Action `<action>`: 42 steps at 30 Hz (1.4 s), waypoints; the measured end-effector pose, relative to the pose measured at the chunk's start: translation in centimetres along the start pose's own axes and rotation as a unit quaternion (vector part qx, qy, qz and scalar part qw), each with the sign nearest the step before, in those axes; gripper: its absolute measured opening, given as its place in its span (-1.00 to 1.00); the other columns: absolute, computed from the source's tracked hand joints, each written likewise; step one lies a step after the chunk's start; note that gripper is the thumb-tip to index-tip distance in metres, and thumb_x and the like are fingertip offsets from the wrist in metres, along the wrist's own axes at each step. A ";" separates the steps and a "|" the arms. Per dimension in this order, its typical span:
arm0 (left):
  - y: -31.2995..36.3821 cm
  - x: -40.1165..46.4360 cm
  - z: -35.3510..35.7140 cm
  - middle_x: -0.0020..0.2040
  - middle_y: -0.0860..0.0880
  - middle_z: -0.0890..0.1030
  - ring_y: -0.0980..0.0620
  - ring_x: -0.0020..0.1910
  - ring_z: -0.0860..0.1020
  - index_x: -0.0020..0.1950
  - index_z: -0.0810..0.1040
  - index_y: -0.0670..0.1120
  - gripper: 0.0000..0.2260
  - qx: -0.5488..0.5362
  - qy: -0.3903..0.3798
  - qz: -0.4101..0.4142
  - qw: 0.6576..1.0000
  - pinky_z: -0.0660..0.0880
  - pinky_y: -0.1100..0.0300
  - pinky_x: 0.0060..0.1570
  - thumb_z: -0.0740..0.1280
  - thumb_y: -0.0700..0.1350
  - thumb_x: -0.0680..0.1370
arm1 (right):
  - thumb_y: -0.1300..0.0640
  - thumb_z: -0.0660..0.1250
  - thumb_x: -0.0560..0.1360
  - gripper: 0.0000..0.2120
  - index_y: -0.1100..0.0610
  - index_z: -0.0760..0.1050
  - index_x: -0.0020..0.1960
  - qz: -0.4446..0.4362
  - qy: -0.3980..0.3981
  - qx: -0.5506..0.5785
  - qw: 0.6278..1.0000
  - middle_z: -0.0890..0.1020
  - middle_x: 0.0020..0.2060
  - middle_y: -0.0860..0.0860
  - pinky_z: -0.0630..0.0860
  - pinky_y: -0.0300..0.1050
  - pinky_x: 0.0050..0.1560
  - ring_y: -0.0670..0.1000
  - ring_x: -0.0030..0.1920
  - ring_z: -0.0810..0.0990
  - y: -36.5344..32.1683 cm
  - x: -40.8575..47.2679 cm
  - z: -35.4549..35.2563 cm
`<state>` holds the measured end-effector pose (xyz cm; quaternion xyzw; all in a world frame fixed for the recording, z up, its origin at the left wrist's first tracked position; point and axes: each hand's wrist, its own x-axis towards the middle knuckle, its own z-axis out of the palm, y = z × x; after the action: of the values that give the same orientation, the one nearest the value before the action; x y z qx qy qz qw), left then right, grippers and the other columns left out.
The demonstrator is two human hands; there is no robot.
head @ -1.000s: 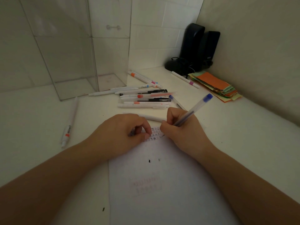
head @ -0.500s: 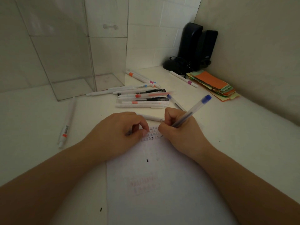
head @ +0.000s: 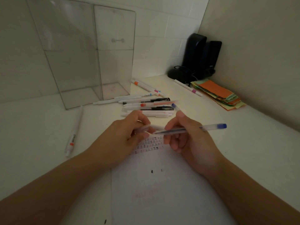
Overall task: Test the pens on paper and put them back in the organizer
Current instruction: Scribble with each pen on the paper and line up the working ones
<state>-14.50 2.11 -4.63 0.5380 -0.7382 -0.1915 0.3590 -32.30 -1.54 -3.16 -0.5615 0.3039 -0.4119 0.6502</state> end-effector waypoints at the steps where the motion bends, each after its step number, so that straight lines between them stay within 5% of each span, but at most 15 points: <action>1: 0.1 0.0 0.0 -0.21 0.48 0.55 0.36 -0.13 0.50 -0.13 0.32 0.12 -0.82 -0.006 0.004 -0.002 1.000 0.32 0.54 -0.18 0.30 -0.12 0.50 | -0.11 0.22 0.45 -0.62 0.10 0.56 -0.38 0.004 0.008 0.005 1.000 0.55 -0.53 0.07 0.26 -0.28 -0.56 -0.05 -0.56 0.37 0.0 0.1 0.0; 5: 0.3 0.0 -0.1 -0.18 0.33 0.62 0.28 -0.17 0.52 -0.15 0.35 0.08 -0.83 -0.014 0.005 0.008 1.000 0.33 0.49 -0.23 0.33 -0.13 0.49 | -0.11 0.17 0.50 -0.60 0.08 0.53 -0.39 0.002 0.021 0.007 1.000 0.52 -0.53 0.06 0.24 -0.25 -0.53 -0.05 -0.55 0.36 0.2 0.3 -0.3; 12: 0.2 -0.1 0.1 -0.26 0.41 0.57 0.09 -0.25 0.49 -0.20 0.36 0.09 -0.86 0.005 0.007 0.028 1.000 0.38 0.36 -0.23 0.33 0.00 0.45 | -0.10 0.20 0.39 -0.69 0.09 0.51 -0.38 -0.002 0.025 -0.056 0.998 0.51 -0.54 0.05 0.27 -0.28 -0.56 -0.06 -0.55 0.36 0.1 0.1 0.1; 18: 0.0 0.0 0.0 -0.24 0.19 0.64 0.24 -0.13 0.56 -0.02 0.52 0.16 -0.74 -0.005 0.078 0.056 0.995 0.42 0.44 -0.09 0.40 -0.01 0.32 | -0.06 0.26 0.38 -0.73 0.15 0.44 -0.31 -0.020 0.013 -0.106 0.994 0.54 -0.52 0.01 0.34 -0.31 -0.53 -0.09 -0.54 0.39 0.3 -0.1 0.1; 25: 1.1 0.1 -0.3 0.08 0.29 0.50 0.33 -0.07 0.55 0.18 0.43 0.13 -0.63 0.005 0.109 0.108 0.988 0.35 0.60 -0.08 0.30 0.09 0.38 | -0.02 0.19 0.44 -0.74 0.16 0.39 -0.29 -0.043 0.008 -0.063 0.997 0.58 -0.50 0.01 0.39 -0.29 -0.53 -0.09 -0.54 0.45 -0.1 -0.2 0.6; 31: 1.7 -0.3 -0.1 -0.19 0.19 0.64 0.40 -0.20 0.52 0.06 0.52 0.06 -0.77 0.022 0.096 0.136 0.986 0.30 0.64 -0.20 0.30 0.01 0.42 | -0.01 0.19 0.47 -0.71 0.19 0.39 -0.29 -0.035 -0.007 -0.034 0.999 0.56 -0.52 0.03 0.35 -0.30 -0.54 -0.08 -0.56 0.41 -0.1 -0.3 0.8; 35: 1.9 -0.5 0.0 -0.29 0.15 0.54 0.16 -0.28 0.48 0.09 0.32 0.12 -0.82 0.079 0.037 0.133 0.987 0.39 0.40 -0.28 0.13 0.02 0.49 | -0.10 0.23 0.42 -0.70 0.14 0.48 -0.12 -0.049 -0.013 -0.094 0.994 0.53 -0.48 -0.01 0.35 -0.32 -0.48 -0.11 -0.50 0.42 -0.3 -0.1 0.9; 39: 0.9 -0.2 -1.2 -0.34 0.15 0.44 0.11 -0.29 0.42 -0.06 0.41 0.08 -0.88 0.190 0.118 0.001 0.975 0.28 0.21 -0.33 0.10 -0.06 0.53 | -0.04 0.33 0.46 -0.87 -0.06 0.51 -0.01 -0.101 0.162 -0.326 0.926 0.50 -0.42 -0.07 0.34 -0.43 -0.39 -0.18 -0.44 0.40 -0.4 0.4 -1.8; 42: -0.2 -0.1 -2.0 -0.26 0.00 0.53 -0.04 -0.23 0.48 -0.03 0.44 0.02 -0.82 0.286 0.117 -0.148 0.939 0.29 0.14 -0.22 0.05 -0.05 0.57 | 0.05 0.29 0.50 -0.84 -0.08 0.51 0.07 -0.091 0.168 -0.535 0.823 0.48 -0.21 -0.14 0.31 -0.43 -0.15 -0.17 -0.20 0.41 0.6 0.7 -2.8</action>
<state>-12.92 2.39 -3.46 0.7401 -0.6264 0.0415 0.2414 -34.26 -3.50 -4.18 -0.7683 0.5288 -0.3298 0.1460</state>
